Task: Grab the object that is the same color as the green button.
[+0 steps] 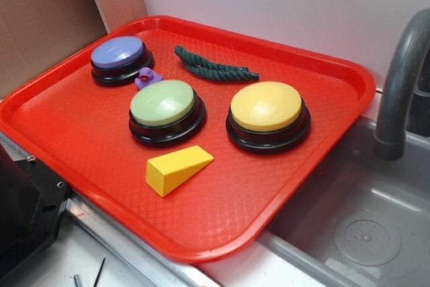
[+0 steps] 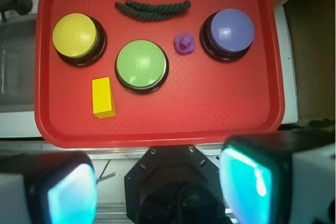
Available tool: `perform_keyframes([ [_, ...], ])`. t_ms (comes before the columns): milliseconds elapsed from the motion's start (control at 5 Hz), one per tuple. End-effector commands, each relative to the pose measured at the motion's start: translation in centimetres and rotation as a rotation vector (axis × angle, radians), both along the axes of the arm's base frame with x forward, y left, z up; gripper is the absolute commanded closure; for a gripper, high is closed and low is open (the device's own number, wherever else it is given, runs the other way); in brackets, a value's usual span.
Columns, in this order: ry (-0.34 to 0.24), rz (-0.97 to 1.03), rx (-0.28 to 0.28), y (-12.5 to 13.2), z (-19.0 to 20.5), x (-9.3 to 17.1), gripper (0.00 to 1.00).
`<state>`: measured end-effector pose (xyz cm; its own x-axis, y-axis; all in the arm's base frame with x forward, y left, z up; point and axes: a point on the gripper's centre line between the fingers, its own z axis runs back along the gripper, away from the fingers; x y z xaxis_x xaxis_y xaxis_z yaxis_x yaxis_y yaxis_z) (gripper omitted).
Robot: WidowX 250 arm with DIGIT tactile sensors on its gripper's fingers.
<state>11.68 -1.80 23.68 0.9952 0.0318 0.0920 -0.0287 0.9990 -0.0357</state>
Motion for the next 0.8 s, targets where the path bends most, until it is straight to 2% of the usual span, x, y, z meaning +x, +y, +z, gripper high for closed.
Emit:
perform_keyframes([
  [0, 0.0, 0.0, 0.0, 0.0, 0.0, 0.0, 0.0],
  [200, 0.08, 0.242, -0.057, 3.8, -5.0, 5.0, 0.0],
  [400, -0.001, 0.37, -0.095, 4.8, -5.8, 9.8, 0.0],
  [600, 0.051, 0.622, -0.095, 5.4, -6.5, 13.5, 0.0],
])
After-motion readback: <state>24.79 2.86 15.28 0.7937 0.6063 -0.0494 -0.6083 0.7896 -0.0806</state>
